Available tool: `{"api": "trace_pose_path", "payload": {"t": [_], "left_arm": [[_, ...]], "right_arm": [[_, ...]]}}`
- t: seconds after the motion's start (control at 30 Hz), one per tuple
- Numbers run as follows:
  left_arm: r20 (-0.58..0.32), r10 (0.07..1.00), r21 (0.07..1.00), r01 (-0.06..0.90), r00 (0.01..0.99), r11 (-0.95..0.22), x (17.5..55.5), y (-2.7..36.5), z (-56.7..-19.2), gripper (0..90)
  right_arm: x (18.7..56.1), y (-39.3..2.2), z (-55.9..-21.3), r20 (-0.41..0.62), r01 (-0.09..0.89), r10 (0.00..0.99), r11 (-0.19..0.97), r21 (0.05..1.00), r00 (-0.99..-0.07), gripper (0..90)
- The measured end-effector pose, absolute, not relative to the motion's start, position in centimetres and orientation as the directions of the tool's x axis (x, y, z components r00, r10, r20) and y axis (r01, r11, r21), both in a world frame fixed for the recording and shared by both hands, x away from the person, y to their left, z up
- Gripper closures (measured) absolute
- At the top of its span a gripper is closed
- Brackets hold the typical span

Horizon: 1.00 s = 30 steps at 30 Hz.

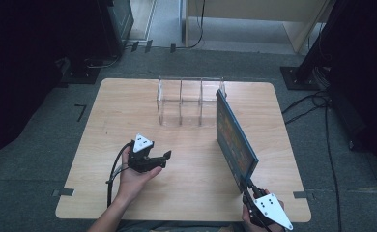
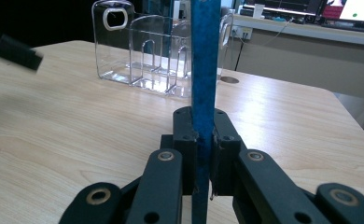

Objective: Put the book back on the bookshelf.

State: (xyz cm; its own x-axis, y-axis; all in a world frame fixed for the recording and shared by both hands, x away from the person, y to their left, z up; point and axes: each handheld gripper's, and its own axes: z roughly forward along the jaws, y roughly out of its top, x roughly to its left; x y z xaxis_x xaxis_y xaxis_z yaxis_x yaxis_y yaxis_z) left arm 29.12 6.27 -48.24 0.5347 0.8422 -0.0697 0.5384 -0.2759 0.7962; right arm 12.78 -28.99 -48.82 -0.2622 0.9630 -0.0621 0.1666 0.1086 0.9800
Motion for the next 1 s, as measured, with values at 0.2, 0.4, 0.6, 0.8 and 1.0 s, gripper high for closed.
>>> {"api": "trace_pose_path", "payload": {"t": [0.2, 0.4, 0.6, 0.8, 1.0], "left_arm": [[0.003, 0.87, 0.759, 0.566, 0.493, -0.323, 29.1, 7.6, -50.7, 21.9], [0.077, 0.873, 0.739, 0.56, 0.481, -0.374, 28.8, 7.6, -51.6, 21.8], [0.077, 0.877, 0.727, 0.576, 0.473, -0.374, 28.8, 7.5, -52.0, 21.1], [0.04, 0.882, 0.725, 0.594, 0.47, -0.349, 29.0, 7.7, -52.0, 21.1], [0.02, 0.882, 0.723, 0.603, 0.47, -0.338, 29.1, 7.9, -52.1, 21.3]], "right_arm": [[12.9, -29.2, -48.8, -0.047, 0.173, 0.963, 0.095, 0.98, -0.266, 83.8], [13.0, -29.7, -48.7, -0.022, 0.181, 0.961, 0.074, 0.981, -0.274, 83.9], [12.8, -30.1, -48.8, -0.016, 0.177, 0.957, 0.069, 0.982, -0.288, 83.9], [12.8, -30.2, -48.8, -0.01, 0.174, 0.958, 0.063, 0.983, -0.288, 83.8], [12.8, -30.3, -48.9, 0.0, 0.172, 0.957, 0.052, 0.984, -0.291, 83.4]]}}
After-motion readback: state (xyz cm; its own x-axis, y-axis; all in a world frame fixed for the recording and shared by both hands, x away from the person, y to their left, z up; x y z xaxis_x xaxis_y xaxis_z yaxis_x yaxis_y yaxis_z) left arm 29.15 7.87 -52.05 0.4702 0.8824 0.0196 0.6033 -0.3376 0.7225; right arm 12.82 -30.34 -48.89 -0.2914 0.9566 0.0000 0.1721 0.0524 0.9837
